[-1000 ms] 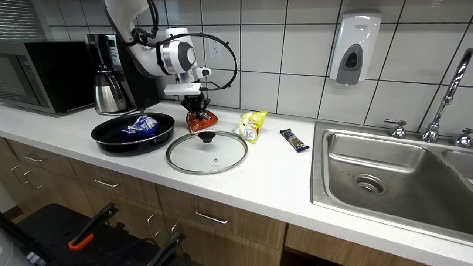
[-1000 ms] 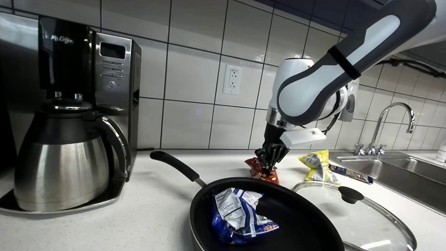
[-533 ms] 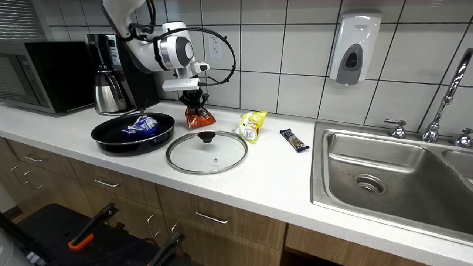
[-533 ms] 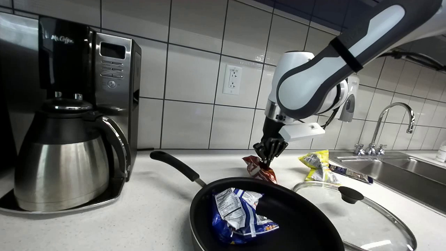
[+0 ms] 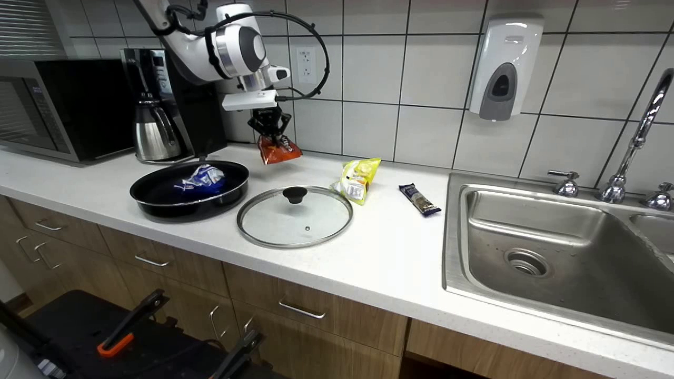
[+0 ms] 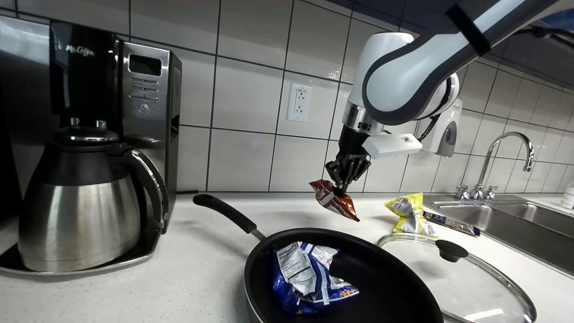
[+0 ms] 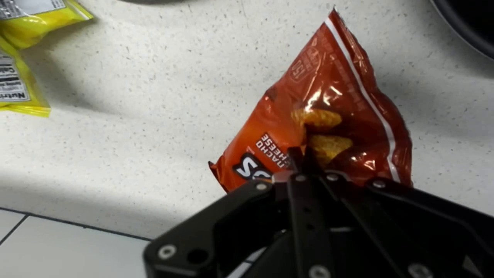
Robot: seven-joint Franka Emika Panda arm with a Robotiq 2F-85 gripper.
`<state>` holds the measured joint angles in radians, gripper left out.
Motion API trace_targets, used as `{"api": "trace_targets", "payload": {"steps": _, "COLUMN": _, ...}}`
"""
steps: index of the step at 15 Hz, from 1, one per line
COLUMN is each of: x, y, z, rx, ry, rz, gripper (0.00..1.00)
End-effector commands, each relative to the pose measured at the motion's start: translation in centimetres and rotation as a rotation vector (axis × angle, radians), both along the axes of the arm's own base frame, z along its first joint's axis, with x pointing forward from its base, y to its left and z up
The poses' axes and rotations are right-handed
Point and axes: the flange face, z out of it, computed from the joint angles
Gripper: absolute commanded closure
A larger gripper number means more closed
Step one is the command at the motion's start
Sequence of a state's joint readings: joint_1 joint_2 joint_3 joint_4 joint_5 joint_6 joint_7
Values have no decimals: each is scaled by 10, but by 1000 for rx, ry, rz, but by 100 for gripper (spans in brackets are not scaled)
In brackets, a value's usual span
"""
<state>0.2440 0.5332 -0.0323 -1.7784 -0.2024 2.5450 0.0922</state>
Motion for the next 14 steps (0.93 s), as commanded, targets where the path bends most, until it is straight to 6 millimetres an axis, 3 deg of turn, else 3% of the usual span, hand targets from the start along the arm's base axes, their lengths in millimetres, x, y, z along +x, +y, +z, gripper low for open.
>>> {"api": "trace_targets", "payload": {"steps": 1, "x": -26, "y": 13, "z": 27, "rx": -17, "ry": 9, "rz": 23, "gripper": 100}}
{"api": "trace_targets", "payload": {"steps": 9, "x": -79, "y": 58, "z": 45, "rx": -6, "ry": 31, "rz": 114, "gripper": 100}}
{"api": "trace_targets", "payload": {"steps": 14, "x": -109, "y": 58, "z": 43, "rx": -5, "ry": 66, "rz": 129, "gripper": 100}}
